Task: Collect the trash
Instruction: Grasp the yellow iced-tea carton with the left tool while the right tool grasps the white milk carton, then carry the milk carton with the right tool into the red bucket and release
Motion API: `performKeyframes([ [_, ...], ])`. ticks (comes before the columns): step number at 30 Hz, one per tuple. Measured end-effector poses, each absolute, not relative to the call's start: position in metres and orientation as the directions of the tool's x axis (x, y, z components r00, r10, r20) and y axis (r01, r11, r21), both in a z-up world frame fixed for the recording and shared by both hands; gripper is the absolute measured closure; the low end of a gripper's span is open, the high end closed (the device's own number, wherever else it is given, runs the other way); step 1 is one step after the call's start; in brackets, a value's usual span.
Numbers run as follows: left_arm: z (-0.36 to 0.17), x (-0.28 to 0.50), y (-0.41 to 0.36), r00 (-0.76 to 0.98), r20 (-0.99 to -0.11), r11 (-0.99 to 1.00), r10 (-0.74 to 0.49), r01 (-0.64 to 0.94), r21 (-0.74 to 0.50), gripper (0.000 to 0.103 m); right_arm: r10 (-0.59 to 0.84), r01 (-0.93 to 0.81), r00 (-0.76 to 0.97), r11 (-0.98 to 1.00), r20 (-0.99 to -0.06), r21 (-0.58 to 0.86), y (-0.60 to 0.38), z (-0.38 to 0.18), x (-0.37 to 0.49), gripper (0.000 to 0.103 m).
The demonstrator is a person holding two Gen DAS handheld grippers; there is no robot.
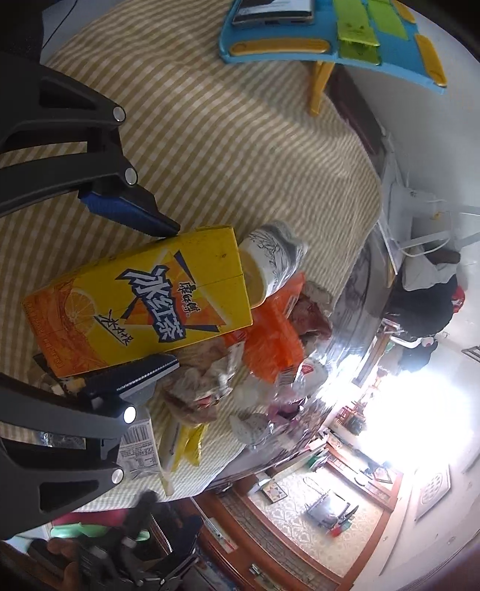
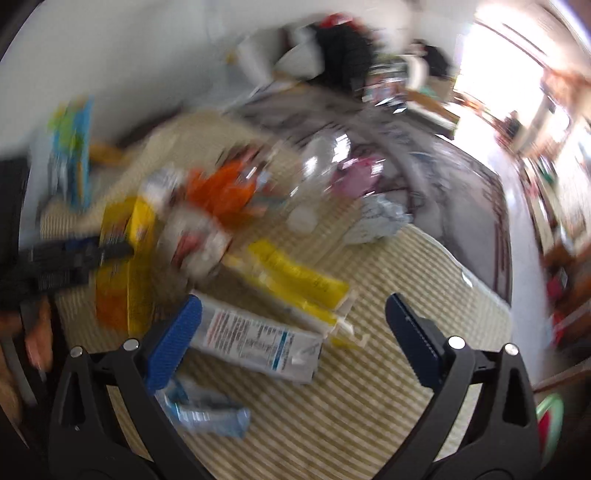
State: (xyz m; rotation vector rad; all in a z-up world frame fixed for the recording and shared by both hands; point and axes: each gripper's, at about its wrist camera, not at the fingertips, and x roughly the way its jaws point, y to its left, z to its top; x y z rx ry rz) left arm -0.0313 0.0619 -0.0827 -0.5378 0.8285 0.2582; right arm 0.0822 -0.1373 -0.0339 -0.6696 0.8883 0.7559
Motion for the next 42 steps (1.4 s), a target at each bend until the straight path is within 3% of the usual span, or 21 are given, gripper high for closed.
performKeyframes([
  [1, -0.085, -0.032, 0.064, 0.656, -0.755, 0.828, -0.008, -0.418, -0.372, 0.039, 0.252, -0.82, 0.415, 0.519, -0.874, -0.239, -0.131, -0.039, 0.079, 0.005],
  [3, -0.089, -0.033, 0.066, 0.653, -0.756, 0.807, -0.038, -0.426, -0.409, 0.029, 0.171, -0.859, 0.4, 0.411, -0.9, -0.304, -0.118, -0.05, 0.075, 0.005],
  [7, -0.096, -0.036, 0.071, 0.651, -0.754, 0.766, -0.091, -0.438, -0.471, 0.028, 0.104, -0.913, 0.321, 0.299, -0.941, -0.278, -0.096, -0.061, 0.076, 0.007],
  [11, -0.106, -0.033, 0.07, 0.624, -0.772, 0.762, -0.117, -0.443, -0.473, 0.028, -0.001, -0.946, 0.277, 0.175, -0.961, -0.273, -0.074, -0.078, 0.074, 0.04],
  [18, -0.122, -0.027, 0.065, 0.57, -0.808, 0.768, -0.15, -0.447, -0.458, 0.028, -0.104, -0.962, 0.25, 0.085, -0.963, -0.259, -0.049, -0.105, 0.076, 0.042],
  [21, -0.122, -0.025, 0.059, 0.561, -0.817, 0.793, -0.131, -0.435, -0.426, 0.03, -0.112, -0.961, 0.251, 0.092, -0.962, -0.261, -0.045, -0.109, 0.079, 0.051],
  [25, -0.121, -0.022, 0.056, 0.571, -0.811, 0.796, -0.128, -0.429, -0.427, 0.032, -0.006, -0.95, 0.24, 0.205, -0.971, -0.237, -0.053, -0.09, 0.082, 0.065],
  [33, -0.114, -0.023, 0.061, 0.606, -0.791, 0.794, -0.08, -0.442, -0.419, 0.035, 0.316, -0.823, 0.309, 0.561, -0.897, -0.086, -0.117, -0.032, 0.076, 0.066],
  [42, -0.088, -0.033, 0.062, 0.687, -0.725, 0.813, 0.043, -0.446, -0.374, 0.035, 0.494, -0.639, 0.474, 0.762, -0.729, 0.101, -0.187, -0.026, 0.082, 0.066],
])
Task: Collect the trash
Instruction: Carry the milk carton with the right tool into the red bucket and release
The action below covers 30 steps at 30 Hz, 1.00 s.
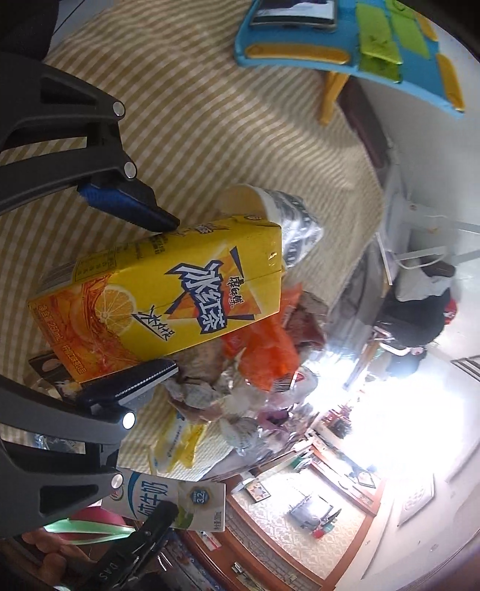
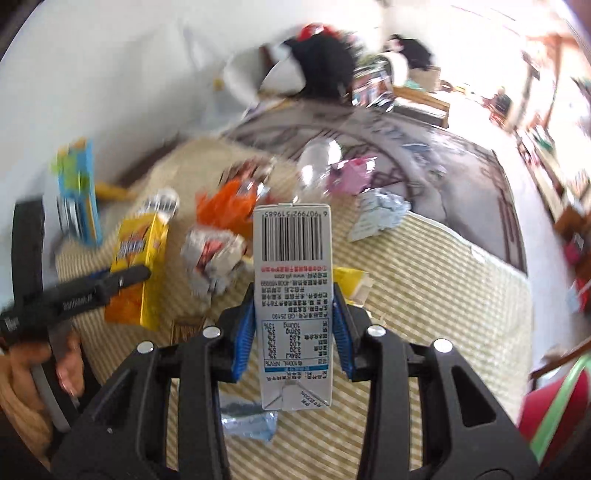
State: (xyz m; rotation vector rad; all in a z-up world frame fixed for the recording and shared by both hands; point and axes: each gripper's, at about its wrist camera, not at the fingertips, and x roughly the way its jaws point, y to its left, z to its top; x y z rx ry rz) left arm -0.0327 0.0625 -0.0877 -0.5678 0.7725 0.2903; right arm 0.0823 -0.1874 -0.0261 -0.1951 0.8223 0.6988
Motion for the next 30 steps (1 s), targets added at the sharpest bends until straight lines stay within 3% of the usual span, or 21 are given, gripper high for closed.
performKeyframes([
  [10, -0.076, -0.035, 0.051, 0.736, -0.671, 0.849, 0.087, -0.407, -0.337, 0.035, 0.5, -0.554, 0.493, 0.811, -0.711, 0.187, -0.214, -0.042, 0.092, 0.066],
  [30, -0.055, -0.042, 0.033, 0.78, -0.623, 0.877, 0.068, -0.343, -0.335, 0.035, 0.482, -0.508, 0.585, 0.845, -0.652, 0.168, -0.237, -0.026, 0.09, 0.066],
])
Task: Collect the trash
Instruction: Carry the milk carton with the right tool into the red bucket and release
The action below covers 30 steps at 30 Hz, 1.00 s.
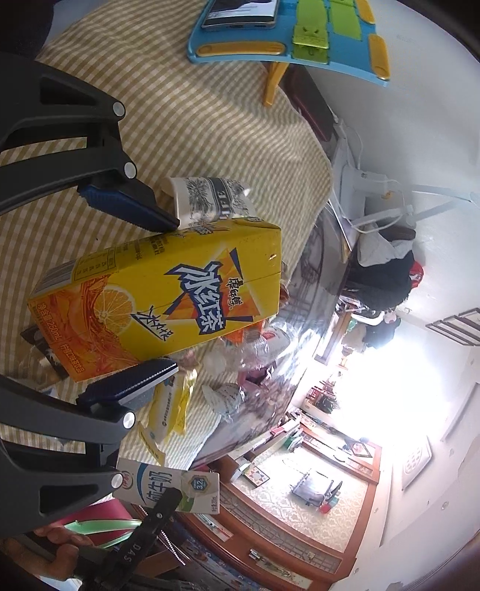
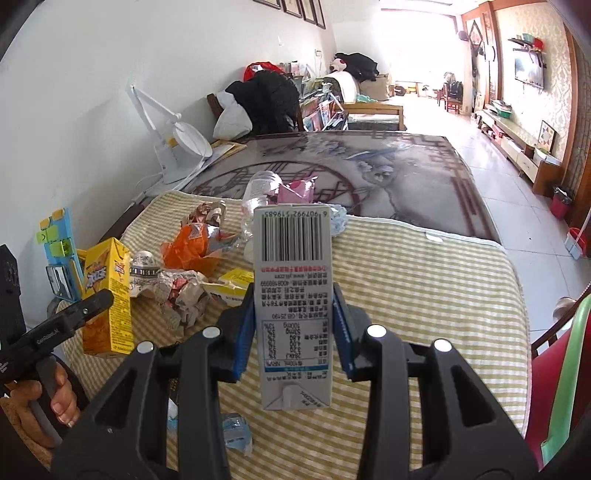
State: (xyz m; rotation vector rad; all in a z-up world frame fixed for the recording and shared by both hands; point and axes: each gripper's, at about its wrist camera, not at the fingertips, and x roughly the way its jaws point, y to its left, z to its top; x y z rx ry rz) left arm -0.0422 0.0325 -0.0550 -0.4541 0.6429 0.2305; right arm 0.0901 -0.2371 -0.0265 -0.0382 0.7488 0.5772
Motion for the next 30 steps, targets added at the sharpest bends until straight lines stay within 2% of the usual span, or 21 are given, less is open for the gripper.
performKeyframes([
  [15, -0.027, -0.039, -0.021, 0.799, -0.601, 0.918, 0.01, -0.246, -0.312, 0.035, 0.49, -0.471, 0.62, 0.857, -0.612, 0.209, -0.28, -0.015, 0.084, 0.066],
  [30, -0.027, -0.022, -0.093, 0.764, -0.635, 0.942, -0.113, -0.121, -0.314, 0.035, 0.462, -0.376, 0.667, 0.886, -0.585, 0.271, -0.34, -0.009, 0.085, 0.066],
])
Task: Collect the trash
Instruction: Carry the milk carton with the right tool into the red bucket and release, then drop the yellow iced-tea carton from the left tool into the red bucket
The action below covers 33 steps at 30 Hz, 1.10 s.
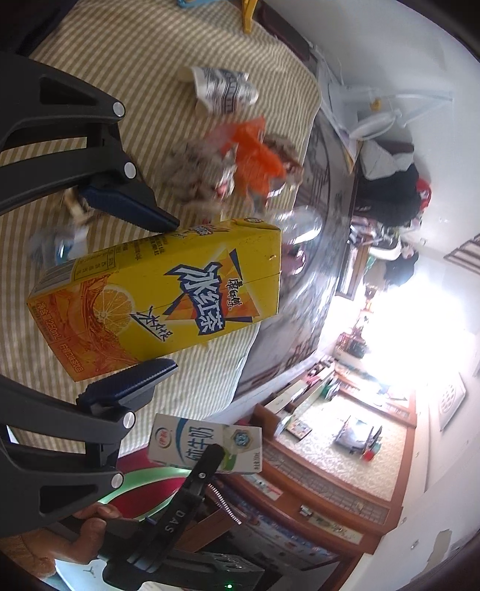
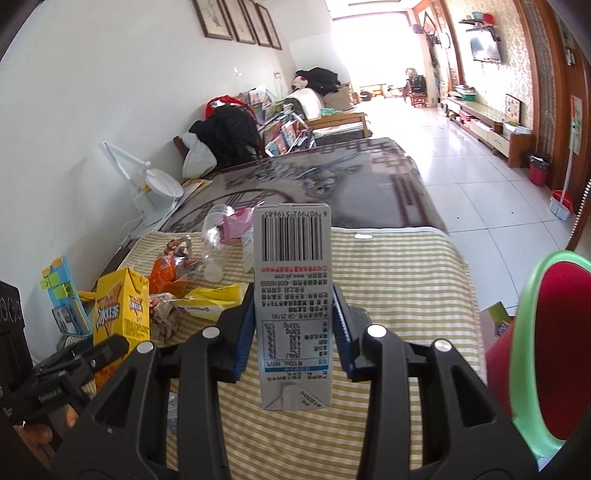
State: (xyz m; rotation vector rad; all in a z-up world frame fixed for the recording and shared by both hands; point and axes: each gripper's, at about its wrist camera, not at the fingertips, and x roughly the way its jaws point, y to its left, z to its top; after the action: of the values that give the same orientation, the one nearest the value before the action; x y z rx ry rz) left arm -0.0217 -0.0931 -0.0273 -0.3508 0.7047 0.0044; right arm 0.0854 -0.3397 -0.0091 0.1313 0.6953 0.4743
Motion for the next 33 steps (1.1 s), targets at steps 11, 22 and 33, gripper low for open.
performKeyframes([
  [11, -0.023, -0.013, -0.139, 0.749, -0.635, 0.949, -0.189, -0.028, -0.315, 0.035, 0.218, -0.108, 0.814, 0.968, -0.538, 0.228, -0.431, 0.005, 0.08, 0.066],
  [22, -0.027, 0.0, -0.167, 0.722, -0.649, 0.948, -0.239, 0.028, -0.318, 0.035, -0.018, 0.26, 0.791, 0.914, -0.611, 0.31, -0.532, -0.013, 0.073, 0.063],
  [33, -0.028, 0.034, -0.24, 0.636, -0.63, 0.885, -0.447, 0.21, -0.416, 0.036, -0.149, 0.375, 0.82, 0.869, -0.553, 0.322, -0.549, -0.004, 0.055, 0.007],
])
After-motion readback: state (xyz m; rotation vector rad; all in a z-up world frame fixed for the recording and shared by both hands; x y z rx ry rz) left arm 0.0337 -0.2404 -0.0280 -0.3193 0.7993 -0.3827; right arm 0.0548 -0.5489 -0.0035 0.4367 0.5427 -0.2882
